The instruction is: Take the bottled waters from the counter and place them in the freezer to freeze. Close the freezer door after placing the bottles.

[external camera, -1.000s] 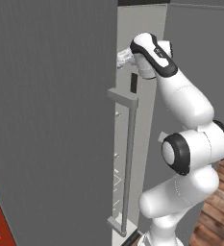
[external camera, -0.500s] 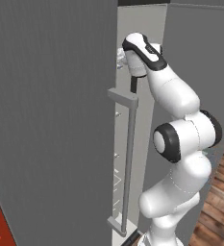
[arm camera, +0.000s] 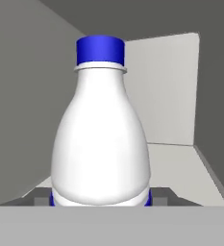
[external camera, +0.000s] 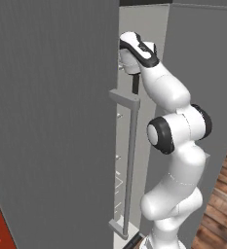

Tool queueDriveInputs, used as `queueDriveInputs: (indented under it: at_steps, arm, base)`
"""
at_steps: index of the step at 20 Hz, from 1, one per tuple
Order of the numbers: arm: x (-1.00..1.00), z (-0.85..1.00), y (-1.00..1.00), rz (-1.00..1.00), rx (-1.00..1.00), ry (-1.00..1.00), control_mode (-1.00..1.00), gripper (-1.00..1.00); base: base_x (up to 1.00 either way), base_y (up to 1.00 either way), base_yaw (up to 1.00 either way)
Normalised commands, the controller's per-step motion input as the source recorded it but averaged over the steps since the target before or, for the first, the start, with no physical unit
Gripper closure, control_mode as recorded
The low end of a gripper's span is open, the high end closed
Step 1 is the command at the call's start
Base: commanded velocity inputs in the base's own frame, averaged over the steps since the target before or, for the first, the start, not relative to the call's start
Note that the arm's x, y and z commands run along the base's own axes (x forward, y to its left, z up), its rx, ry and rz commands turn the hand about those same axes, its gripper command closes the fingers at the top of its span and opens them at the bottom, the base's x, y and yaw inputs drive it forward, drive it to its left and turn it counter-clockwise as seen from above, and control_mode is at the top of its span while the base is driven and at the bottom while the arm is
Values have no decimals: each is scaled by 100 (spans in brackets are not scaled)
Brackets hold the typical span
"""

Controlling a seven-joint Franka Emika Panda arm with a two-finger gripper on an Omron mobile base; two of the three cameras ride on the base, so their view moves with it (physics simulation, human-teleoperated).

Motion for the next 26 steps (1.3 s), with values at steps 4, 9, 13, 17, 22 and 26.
queueDriveInputs:
  at_steps: [4,9,13,17,22,26]
  arm:
    - [37,-37,14,-1,0,0,-100,100]
    - [15,-42,1,-2,0,-5,-100,100]
    - [1,-38,0,-1,0,-10,-100,100]
    - [0,-3,0,0,0,-1,-100,-100]
    - [0,0,0,0,0,0,-100,-100]
    - [-1,0,-3,0,0,0,-100,-100]
  base:
    - [0,0,0]
    - [0,0,0]
    - [0,0,0]
    - [0,0,0]
    - [0,0,0]
    - [0,0,0]
